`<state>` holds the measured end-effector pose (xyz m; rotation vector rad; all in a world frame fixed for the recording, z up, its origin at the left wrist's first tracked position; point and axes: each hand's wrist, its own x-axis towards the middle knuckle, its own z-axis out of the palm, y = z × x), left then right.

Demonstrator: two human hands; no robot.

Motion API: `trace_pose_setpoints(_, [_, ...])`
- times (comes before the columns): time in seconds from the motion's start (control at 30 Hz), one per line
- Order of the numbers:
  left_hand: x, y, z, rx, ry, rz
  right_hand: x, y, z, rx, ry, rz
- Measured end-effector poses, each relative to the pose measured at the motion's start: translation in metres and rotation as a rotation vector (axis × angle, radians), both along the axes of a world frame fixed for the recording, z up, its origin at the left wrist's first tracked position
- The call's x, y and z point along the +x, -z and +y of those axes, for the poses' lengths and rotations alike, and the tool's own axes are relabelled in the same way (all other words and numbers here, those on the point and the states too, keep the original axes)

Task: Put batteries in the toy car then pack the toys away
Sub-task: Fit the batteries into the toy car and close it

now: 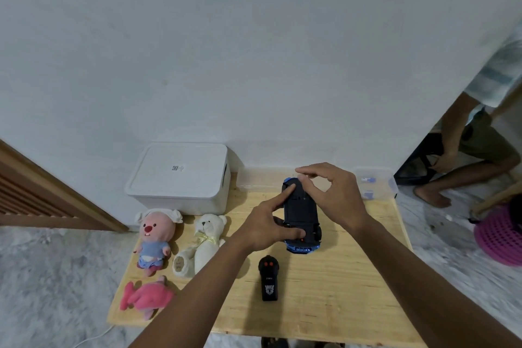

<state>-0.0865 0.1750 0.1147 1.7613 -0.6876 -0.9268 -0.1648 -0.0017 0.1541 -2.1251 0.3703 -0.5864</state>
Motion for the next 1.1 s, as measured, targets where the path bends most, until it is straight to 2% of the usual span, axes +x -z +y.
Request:
trace_pose_setpoints(0.17, [-0.001, 0.004, -0.005, 0.004, 0.012, -0.006, -0.002, -0.001, -0.004, 0.066, 0.031, -0.014])
trace_pose_setpoints(0.6, [-0.003, 0.004, -0.011, 0.005, 0.007, 0.023, -0.008, 0.002, -0.01, -0.03, 0.025, -0.023])
trace_pose_setpoints(0.73, [-0.003, 0.003, -0.011, 0.01, 0.015, 0.011, -0.007, 0.0, -0.013, 0.036, 0.053, -0.035])
trace_pose_setpoints(0.83, [-0.004, 0.003, -0.011, 0.003, 0.01, 0.018, -0.008, 0.001, -0.013, -0.024, 0.035, -0.027])
trace_pose_setpoints(0.97, [-0.004, 0.003, -0.011, 0.005, 0.013, 0.005, -0.008, -0.001, -0.013, 0.025, 0.049, -0.019])
trace_pose_setpoints(1.1, [-0.006, 0.004, -0.011, -0.004, 0.012, 0.012, -0.01, -0.001, -0.012, -0.02, 0.035, -0.012])
